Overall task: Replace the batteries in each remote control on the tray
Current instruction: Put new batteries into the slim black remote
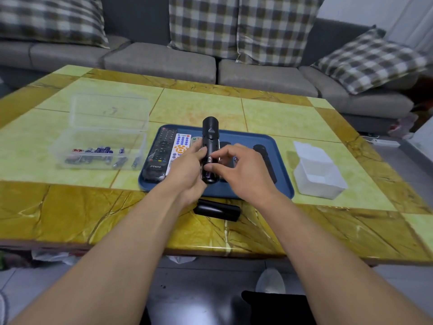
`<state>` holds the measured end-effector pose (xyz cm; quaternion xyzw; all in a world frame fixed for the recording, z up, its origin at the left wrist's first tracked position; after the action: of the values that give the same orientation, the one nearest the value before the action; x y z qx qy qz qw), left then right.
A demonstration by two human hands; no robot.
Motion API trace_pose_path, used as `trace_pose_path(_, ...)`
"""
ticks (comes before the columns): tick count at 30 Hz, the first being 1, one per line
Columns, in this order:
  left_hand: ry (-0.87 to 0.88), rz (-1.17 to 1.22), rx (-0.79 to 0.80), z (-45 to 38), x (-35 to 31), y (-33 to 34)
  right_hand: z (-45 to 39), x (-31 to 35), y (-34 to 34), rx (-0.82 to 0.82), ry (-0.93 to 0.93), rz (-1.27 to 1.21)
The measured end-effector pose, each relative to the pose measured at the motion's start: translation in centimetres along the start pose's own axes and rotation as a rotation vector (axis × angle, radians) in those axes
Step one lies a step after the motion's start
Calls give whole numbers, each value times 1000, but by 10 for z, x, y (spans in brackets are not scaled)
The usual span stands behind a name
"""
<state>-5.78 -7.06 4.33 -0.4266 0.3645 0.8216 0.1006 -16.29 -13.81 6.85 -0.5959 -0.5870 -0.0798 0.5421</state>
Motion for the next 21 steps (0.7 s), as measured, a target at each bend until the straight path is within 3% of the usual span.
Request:
trace_pose_path(11,57,106,-150,5,1,-7,12,9,13,-81,-428,439)
trace_pose_path(17,67,130,-190,7,2,-9,23,9,20,-89,-496,516)
trace_pose_path(21,81,187,-182,7,-5,-9,34,13,25,22,-323,415)
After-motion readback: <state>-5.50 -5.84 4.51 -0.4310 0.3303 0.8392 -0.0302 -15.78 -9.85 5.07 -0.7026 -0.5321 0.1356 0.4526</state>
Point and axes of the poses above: each hand's wrist, its own z-axis away from the middle knuckle, its own y-axis out of the palm, x = y × z, the point moved 3 cm from there along -z, towards the middle knuckle, and after that the axes turned 12 degrees about -x, right-handed, at the moved point
